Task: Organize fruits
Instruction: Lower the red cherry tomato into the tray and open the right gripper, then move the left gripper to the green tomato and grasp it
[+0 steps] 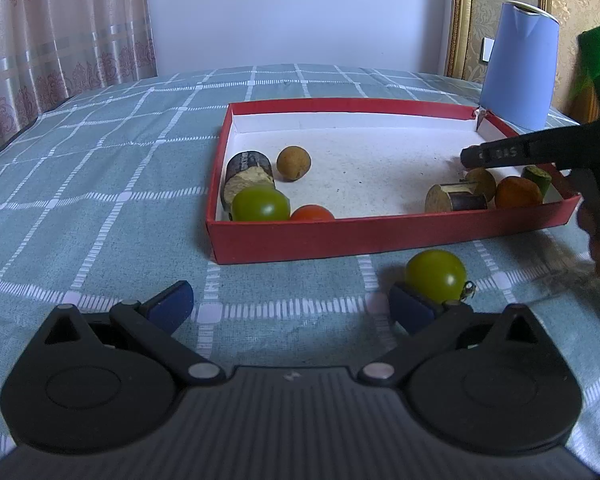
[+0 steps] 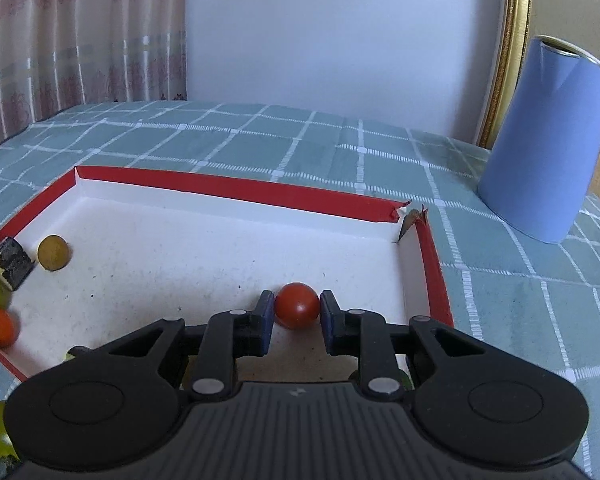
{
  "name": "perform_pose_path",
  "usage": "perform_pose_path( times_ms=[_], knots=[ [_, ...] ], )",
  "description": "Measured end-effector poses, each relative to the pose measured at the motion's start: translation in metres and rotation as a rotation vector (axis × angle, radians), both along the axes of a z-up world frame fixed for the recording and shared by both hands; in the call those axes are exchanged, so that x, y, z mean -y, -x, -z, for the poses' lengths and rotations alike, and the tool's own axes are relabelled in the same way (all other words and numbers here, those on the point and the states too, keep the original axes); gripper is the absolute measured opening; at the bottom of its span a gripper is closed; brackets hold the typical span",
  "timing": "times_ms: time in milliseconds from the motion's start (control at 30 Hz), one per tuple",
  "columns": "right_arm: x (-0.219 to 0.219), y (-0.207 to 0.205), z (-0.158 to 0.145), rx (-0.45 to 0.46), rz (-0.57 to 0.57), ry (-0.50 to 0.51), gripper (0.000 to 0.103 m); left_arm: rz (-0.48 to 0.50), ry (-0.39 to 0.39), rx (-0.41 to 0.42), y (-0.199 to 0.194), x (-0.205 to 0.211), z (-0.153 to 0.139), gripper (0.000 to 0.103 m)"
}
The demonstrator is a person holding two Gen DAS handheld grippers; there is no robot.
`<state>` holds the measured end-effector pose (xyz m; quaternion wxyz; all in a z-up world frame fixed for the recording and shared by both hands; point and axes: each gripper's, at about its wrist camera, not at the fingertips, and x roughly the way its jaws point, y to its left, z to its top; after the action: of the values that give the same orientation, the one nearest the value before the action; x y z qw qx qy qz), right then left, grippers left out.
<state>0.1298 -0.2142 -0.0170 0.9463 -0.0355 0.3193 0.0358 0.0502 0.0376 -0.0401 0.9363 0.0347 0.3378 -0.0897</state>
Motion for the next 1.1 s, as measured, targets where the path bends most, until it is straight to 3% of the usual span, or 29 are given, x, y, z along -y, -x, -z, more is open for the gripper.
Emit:
perform_pose_path(
  times_ms=[100, 167, 267, 300, 333, 500, 833, 1100],
  knots=[
    [0.004, 0.012, -0.010, 0.021, 0.001, -0.014, 0.025, 0.000, 0.000, 0.000, 0.000, 0.000, 0.000, 0.103],
    [0.010, 0.028, -0.019, 0.049, -0.003, -0.024, 0.032, 0.000, 0.000, 0.000, 0.000, 0.000, 0.000, 0.103],
    [0.024, 0.069, -0.030, 0.106, -0.010, -0.054, 0.058, 0.000, 0.000, 0.000, 0.000, 0.000, 0.000, 0.103],
    [0.029, 0.084, -0.032, 0.117, -0.011, -0.060, 0.072, 0.000, 0.000, 0.000, 0.000, 0.000, 0.000, 0.103],
    [0.033, 0.095, -0.032, 0.123, -0.013, -0.060, 0.074, 0.000, 0.000, 0.000, 0.000, 0.000, 0.000, 0.103],
    [0.051, 0.143, -0.022, 0.117, -0.001, 0.001, 0.074, 0.000, -0.001, 0.000, 0.000, 0.000, 0.000, 0.103],
    [0.072, 0.123, 0.010, 0.008, 0.094, -0.063, 0.074, 0.000, -0.001, 0.000, 0.000, 0.000, 0.000, 0.103],
    [0.078, 0.122, 0.016, -0.013, 0.075, -0.110, 0.081, 0.000, -0.001, 0.000, 0.000, 0.000, 0.000, 0.103]
  ],
)
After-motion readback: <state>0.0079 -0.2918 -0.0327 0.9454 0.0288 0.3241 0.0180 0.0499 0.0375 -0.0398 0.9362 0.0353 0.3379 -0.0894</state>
